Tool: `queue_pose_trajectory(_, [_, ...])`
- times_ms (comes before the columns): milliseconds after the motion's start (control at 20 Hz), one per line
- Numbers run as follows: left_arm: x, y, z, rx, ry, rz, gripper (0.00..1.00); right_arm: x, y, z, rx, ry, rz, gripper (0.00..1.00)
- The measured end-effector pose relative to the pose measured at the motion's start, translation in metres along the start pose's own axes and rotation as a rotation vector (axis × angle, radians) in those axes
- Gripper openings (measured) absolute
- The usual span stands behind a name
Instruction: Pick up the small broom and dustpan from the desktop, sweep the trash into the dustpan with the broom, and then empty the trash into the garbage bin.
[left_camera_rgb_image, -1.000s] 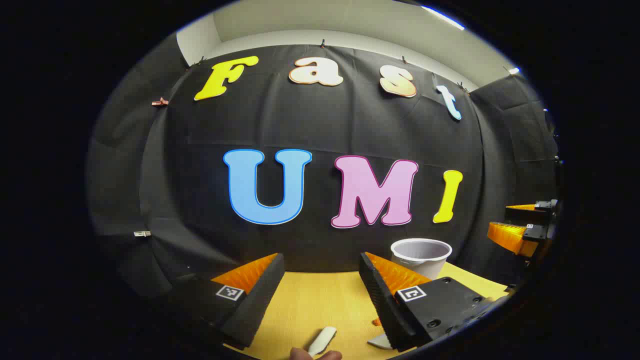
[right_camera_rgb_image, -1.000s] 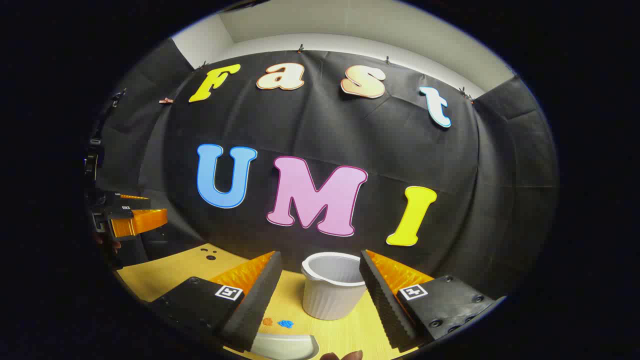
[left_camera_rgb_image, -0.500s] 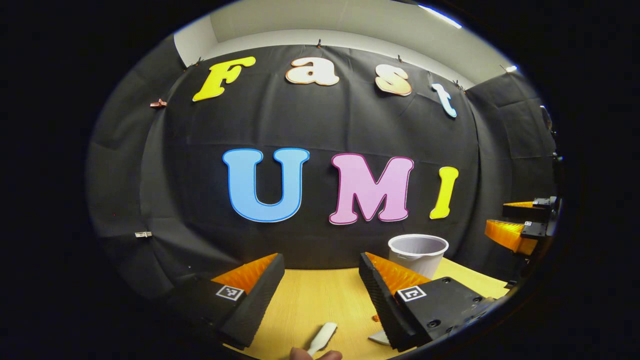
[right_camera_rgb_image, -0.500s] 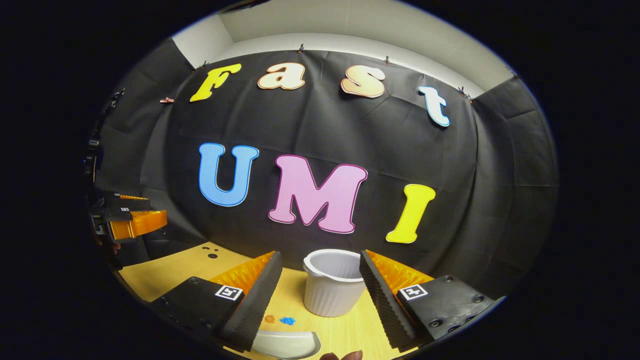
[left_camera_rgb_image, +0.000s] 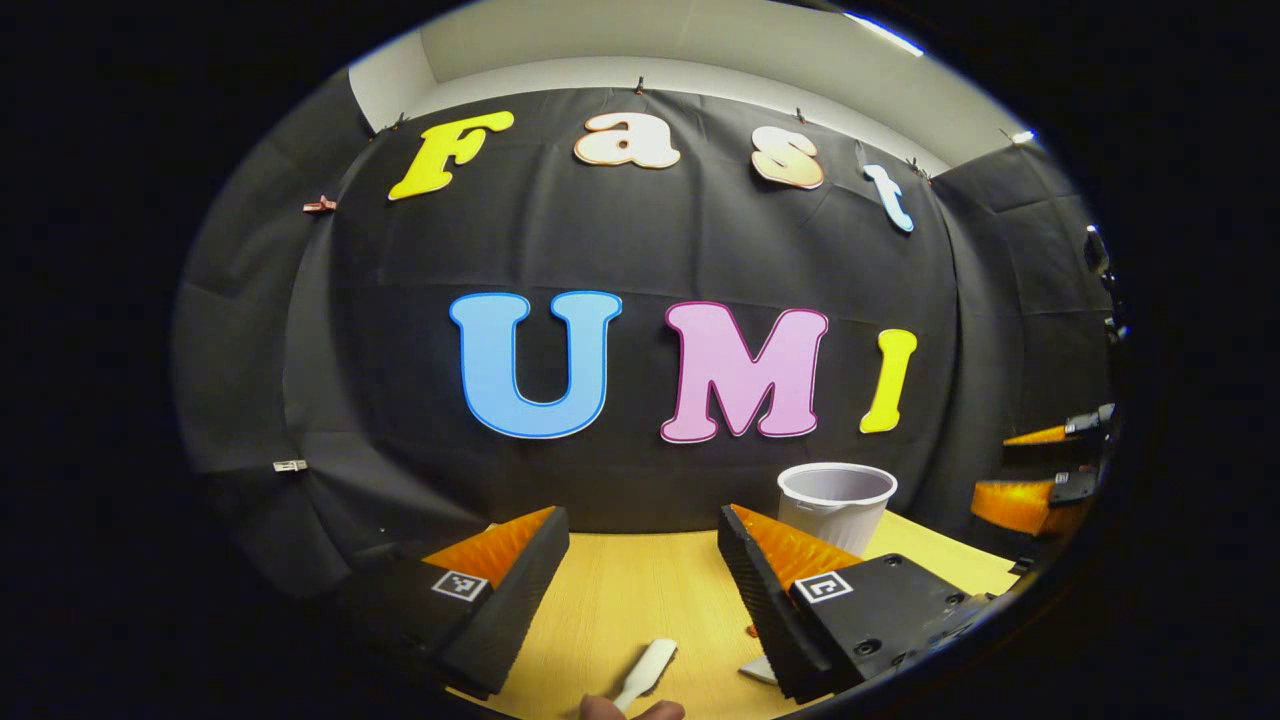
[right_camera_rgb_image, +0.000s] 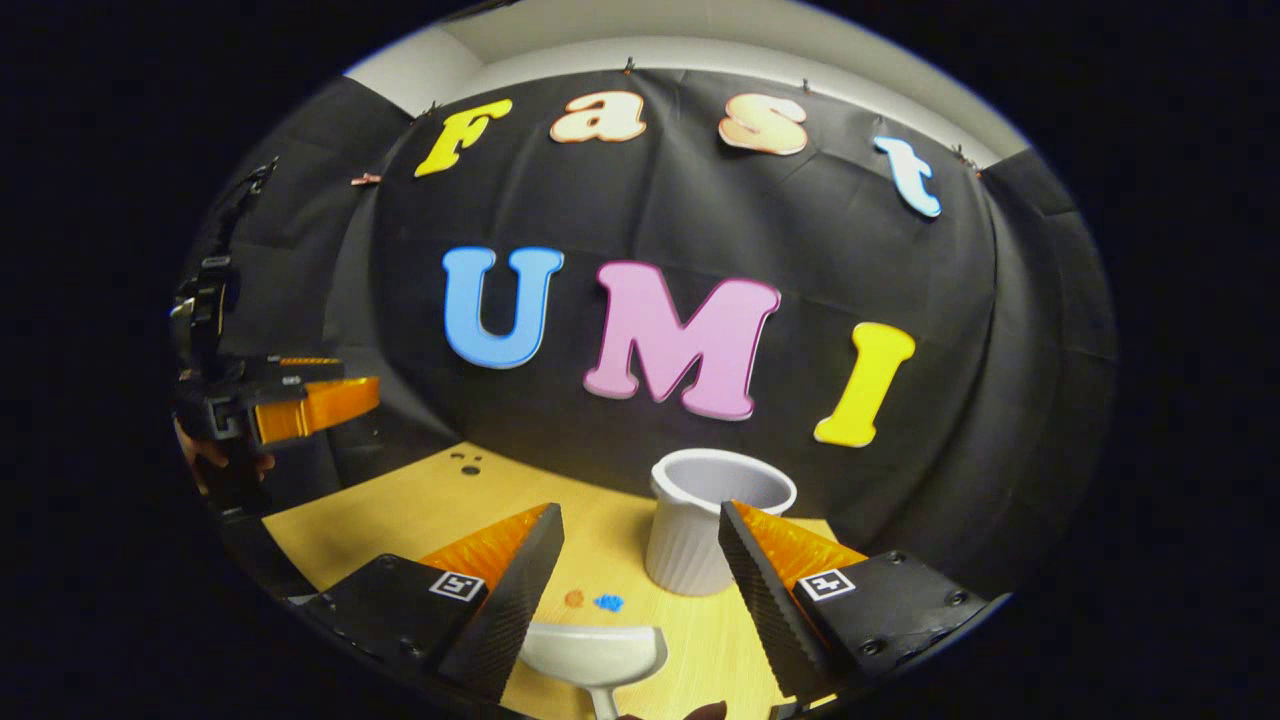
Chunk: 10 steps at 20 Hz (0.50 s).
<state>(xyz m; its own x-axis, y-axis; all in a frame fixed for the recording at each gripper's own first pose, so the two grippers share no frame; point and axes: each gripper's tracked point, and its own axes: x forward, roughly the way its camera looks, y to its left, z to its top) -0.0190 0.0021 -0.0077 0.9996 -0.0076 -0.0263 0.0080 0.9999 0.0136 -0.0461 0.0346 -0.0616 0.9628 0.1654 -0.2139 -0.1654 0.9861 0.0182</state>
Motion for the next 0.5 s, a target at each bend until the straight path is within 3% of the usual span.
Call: queue_pose_trajectory(500, [-0.001, 0.006, -0.014, 0.025, 0.025, 0.021, 0.95, -0.022, 0.017, -0.193, -0.04, 0.524, 0.117, 0.95])
